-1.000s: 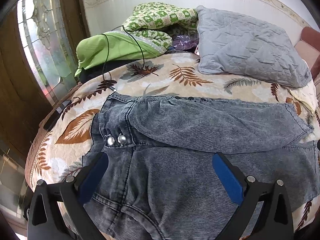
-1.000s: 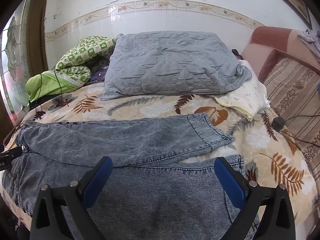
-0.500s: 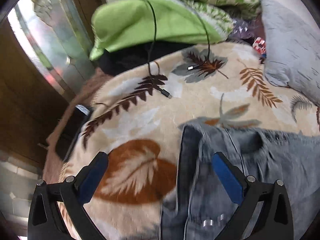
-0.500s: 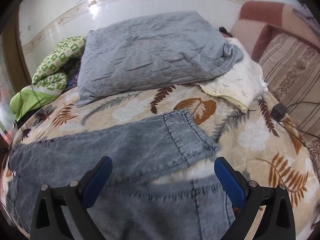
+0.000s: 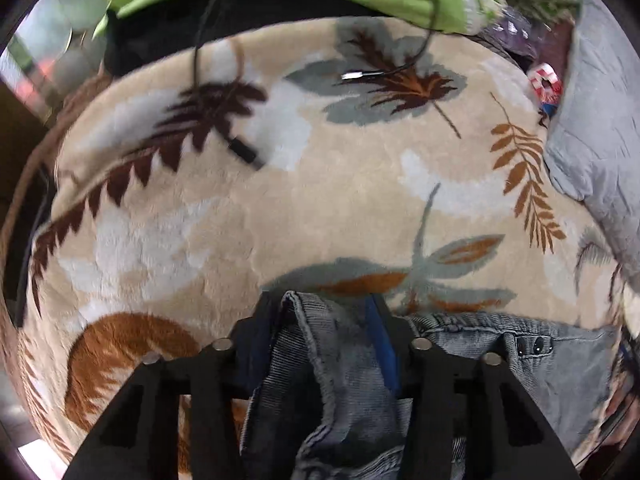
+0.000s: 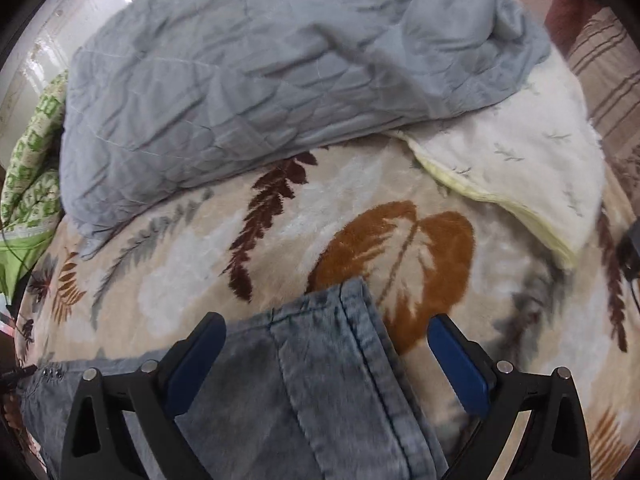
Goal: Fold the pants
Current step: 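Grasp the jeans waistband with the left gripper while the right gripper grasps the leg hem, then lift the jeans with both grippers and fold one leg over the other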
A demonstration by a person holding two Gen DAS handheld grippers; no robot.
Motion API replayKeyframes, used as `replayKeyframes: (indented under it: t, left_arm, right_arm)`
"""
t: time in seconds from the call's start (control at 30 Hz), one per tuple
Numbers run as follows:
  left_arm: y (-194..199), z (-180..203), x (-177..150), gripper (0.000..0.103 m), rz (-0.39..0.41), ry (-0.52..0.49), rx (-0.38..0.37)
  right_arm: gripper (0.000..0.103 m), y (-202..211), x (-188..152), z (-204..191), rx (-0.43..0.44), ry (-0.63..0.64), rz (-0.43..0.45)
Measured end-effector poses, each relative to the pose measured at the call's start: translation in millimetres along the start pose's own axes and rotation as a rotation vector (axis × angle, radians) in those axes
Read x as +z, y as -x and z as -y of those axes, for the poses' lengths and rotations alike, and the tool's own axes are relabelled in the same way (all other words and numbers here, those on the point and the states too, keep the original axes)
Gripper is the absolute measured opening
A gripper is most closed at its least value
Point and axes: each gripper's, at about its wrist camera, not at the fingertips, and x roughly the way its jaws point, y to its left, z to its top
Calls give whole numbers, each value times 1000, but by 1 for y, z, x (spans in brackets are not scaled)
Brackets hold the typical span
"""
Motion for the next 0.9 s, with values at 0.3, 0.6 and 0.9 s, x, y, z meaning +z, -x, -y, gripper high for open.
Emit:
replayKeyframes:
  t: [0.3, 0.6, 0.9]
  left_arm:
    - [15, 31, -9, 11, 43, -106, -19]
    - [113, 27, -30, 9, 230, -164, -109]
    - [165, -4, -124, 9, 343, -221, -155]
  right_arm:
    - [36, -30, -1, -5, -13, 30, -47]
    - [22, 69, -17, -3, 70, 25, 71]
    - [22, 164, -88, 36, 134, -10, 184]
